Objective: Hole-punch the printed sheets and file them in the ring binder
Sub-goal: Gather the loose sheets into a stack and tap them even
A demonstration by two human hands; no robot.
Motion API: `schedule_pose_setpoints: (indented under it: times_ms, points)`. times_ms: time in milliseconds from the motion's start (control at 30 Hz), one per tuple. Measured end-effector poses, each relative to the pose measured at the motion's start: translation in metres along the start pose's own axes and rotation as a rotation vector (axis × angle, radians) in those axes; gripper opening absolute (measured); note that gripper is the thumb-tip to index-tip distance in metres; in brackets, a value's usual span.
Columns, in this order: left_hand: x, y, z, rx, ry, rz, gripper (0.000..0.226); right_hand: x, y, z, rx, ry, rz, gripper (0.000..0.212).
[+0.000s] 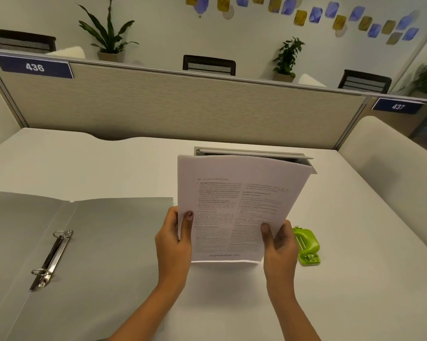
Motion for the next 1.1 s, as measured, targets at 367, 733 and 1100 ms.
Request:
schedule_pose_setpoints:
  times_ms: [367, 733, 1100]
  points:
    - [0.015, 0.006, -0.004, 0.004, 0.011, 0.012, 0.017, -0.015, 0.009, 0.001, -0.007, 0.057, -0.056, 0.018]
    - [0.027, 0.006, -0.004, 0.003, -0.035, 0.025, 0.012, -0.027, 0.013, 0.002, 0.013, 0.089, -0.093, 0.018]
    - [0.034, -0.023, 0.014, -0.089, 0.047, 0.195, 0.01, -0.021, 0.004, 0.009, 0.15, 0.231, -0.173, 0.006]
Point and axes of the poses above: each hand's wrist, its own y-axis away from the middle knuckle, its own z-axis out of the back of the hand, x = y × z, the point moved 7 cm from there along -y, towards the middle knuckle, and after that the axes turned 12 degrees about -y, right-handed, at the moved point
